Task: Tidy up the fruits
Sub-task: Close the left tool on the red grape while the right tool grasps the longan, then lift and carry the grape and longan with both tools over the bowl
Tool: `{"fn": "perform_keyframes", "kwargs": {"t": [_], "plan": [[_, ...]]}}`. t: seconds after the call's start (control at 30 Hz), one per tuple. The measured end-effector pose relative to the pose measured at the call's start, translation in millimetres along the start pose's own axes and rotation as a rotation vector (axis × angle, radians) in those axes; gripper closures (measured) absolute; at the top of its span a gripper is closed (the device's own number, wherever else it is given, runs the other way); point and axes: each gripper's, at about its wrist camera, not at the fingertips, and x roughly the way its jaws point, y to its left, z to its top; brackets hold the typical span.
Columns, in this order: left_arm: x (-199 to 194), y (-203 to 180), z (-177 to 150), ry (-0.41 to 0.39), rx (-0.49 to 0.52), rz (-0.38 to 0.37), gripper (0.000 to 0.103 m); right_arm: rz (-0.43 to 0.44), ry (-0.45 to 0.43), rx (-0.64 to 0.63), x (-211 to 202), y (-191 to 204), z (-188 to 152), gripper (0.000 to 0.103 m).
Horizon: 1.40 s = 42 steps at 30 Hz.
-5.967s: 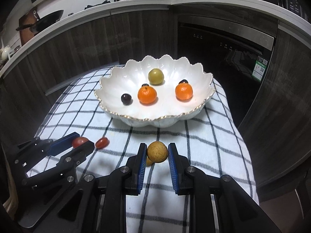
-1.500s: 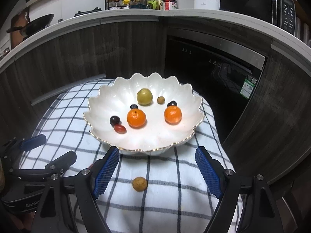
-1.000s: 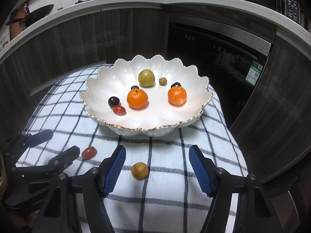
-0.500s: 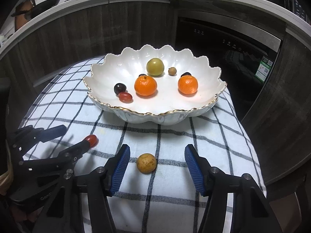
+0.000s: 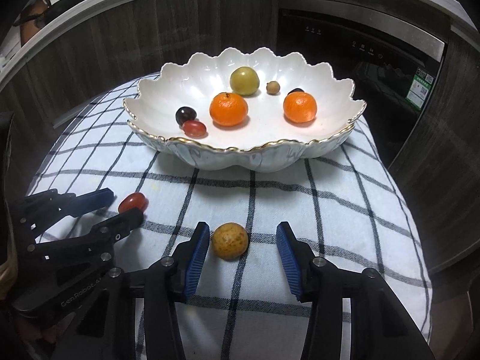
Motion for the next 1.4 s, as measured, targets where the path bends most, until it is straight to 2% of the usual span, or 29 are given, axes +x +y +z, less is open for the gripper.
{"fn": "perform_keyframes", "kwargs": {"t": [0.3,0.43,0.53,0.83,1.4], "plan": [[3,-4,4,-0.013,0.023,-0.003,0.072,0.018,0.028,0.003,11,0,-3,0.062],[3,-6,5,-0.014,0.029,-0.006,0.078,0.027,0.039,0.007,14,1,-4,0.066],[3,-7,5,-0.015,0.032,-0.006,0.084,0.041,0.04,0.001,14,3,-3,0.074],[0,-6,5,-0.016,0.025,0.008,0.085,0.045,0.036,0.003,11,4,-1,0.076],[-26,-8,11,-0.045,0.015,0.034,0.085,0.034,-0.026,-0.001,-18,6,7,0.076]]}}
